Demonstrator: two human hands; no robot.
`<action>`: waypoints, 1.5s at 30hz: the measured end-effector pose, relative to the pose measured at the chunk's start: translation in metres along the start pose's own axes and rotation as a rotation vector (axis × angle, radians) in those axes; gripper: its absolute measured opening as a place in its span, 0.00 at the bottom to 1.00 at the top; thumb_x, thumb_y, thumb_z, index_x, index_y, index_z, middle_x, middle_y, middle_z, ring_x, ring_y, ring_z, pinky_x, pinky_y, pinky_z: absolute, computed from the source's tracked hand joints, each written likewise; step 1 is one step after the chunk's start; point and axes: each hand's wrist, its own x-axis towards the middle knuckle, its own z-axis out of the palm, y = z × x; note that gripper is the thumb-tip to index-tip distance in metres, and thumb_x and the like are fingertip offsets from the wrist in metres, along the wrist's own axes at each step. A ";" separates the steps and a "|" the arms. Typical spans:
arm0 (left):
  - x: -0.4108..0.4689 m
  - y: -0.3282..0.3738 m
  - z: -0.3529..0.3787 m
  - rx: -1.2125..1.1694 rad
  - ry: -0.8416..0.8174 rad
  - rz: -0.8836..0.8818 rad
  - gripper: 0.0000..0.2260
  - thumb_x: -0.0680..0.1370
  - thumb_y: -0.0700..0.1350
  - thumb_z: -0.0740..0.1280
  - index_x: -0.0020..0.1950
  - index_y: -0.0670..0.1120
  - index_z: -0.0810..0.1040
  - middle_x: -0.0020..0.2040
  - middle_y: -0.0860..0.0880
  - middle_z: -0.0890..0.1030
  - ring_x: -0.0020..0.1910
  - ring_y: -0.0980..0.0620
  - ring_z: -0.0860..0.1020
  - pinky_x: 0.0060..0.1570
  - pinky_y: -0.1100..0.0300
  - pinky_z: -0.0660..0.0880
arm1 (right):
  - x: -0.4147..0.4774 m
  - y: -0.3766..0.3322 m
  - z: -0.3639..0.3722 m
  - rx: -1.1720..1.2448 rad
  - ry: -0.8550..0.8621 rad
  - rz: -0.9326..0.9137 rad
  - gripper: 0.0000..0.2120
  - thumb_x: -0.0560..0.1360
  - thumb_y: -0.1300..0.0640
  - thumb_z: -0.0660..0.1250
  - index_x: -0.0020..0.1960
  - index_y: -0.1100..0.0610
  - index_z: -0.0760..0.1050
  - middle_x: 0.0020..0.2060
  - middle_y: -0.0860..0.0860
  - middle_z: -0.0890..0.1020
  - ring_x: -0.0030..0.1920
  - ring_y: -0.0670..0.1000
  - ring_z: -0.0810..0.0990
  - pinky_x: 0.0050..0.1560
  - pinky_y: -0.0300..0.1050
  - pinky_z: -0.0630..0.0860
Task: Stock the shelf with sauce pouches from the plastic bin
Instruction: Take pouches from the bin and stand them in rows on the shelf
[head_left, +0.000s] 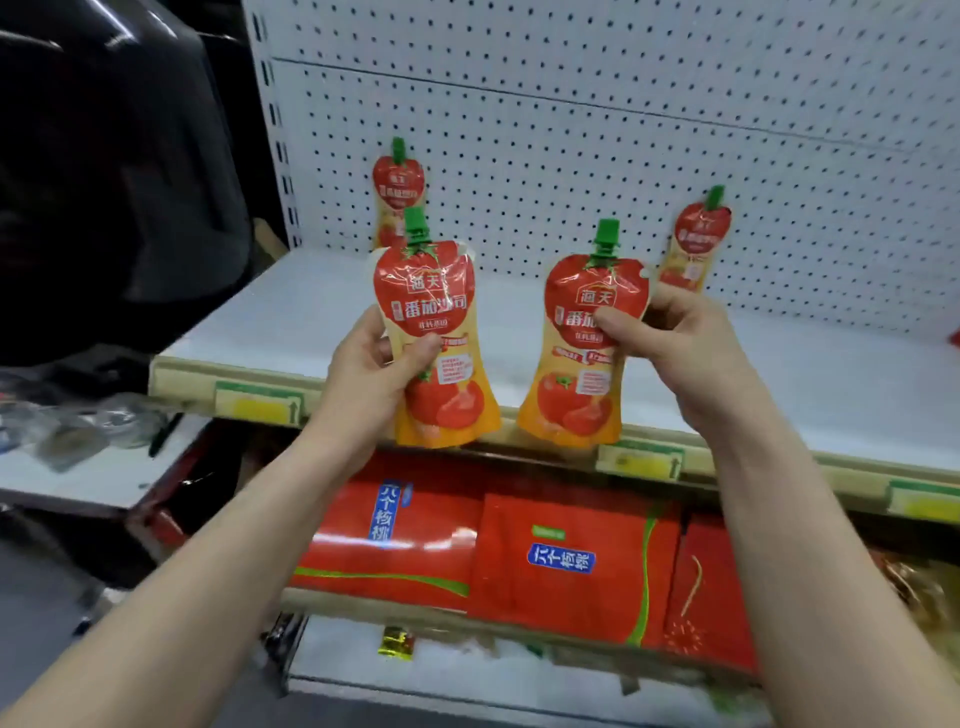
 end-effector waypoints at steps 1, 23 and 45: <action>0.009 0.003 -0.013 0.004 0.039 0.013 0.10 0.76 0.38 0.68 0.54 0.50 0.76 0.48 0.48 0.84 0.47 0.52 0.83 0.50 0.57 0.79 | 0.016 -0.006 0.012 -0.007 -0.002 -0.019 0.04 0.74 0.62 0.72 0.49 0.60 0.82 0.40 0.51 0.84 0.38 0.41 0.81 0.39 0.35 0.77; 0.179 -0.009 -0.100 0.053 0.291 -0.068 0.13 0.76 0.41 0.69 0.60 0.47 0.77 0.52 0.49 0.85 0.50 0.51 0.84 0.43 0.61 0.80 | 0.315 0.070 0.208 -0.041 -0.077 0.077 0.03 0.72 0.56 0.75 0.42 0.51 0.81 0.42 0.53 0.87 0.43 0.54 0.86 0.52 0.59 0.82; 0.210 -0.033 -0.094 0.016 0.071 -0.097 0.16 0.75 0.40 0.70 0.63 0.44 0.76 0.54 0.48 0.85 0.52 0.50 0.83 0.51 0.56 0.80 | 0.262 0.018 0.200 0.012 -0.373 -0.048 0.09 0.78 0.50 0.69 0.51 0.55 0.82 0.44 0.50 0.86 0.44 0.47 0.84 0.41 0.41 0.79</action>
